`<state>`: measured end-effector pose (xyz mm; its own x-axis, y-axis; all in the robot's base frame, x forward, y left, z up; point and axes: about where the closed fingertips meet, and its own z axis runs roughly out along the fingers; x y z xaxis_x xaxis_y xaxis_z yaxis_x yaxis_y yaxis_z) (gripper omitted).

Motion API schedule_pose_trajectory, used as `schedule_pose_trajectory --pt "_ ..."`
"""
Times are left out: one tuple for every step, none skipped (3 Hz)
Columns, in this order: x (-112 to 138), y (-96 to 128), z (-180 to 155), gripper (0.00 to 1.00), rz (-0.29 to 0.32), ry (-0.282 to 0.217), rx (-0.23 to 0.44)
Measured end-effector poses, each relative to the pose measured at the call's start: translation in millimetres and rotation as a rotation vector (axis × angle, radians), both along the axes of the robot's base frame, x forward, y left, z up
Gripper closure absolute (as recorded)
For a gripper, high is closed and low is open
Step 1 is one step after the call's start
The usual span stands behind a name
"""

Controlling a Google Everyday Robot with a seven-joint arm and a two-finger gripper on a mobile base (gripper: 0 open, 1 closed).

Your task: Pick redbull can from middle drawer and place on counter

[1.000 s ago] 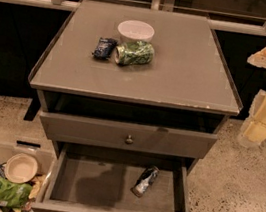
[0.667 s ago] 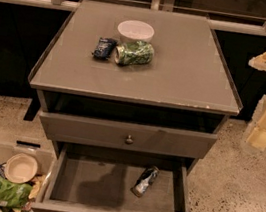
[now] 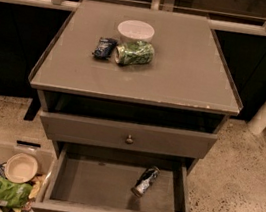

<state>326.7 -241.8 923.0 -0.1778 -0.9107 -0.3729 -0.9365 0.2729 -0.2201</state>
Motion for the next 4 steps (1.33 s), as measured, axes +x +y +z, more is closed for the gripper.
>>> schedule_pose_trajectory --pt "-69.9 -27.7 -69.7 0.0 -0.071 0.079 0.181" --pt "-137.1 -37.9 -164.2 0.0 -0.1 0.195 0.345" --pt "-193.9 -39.6 -280.5 0.0 -0.09 0.395 0.392" --pt "-196.1 -31.2 -381.6 0.0 -0.021 0.529 0.405"
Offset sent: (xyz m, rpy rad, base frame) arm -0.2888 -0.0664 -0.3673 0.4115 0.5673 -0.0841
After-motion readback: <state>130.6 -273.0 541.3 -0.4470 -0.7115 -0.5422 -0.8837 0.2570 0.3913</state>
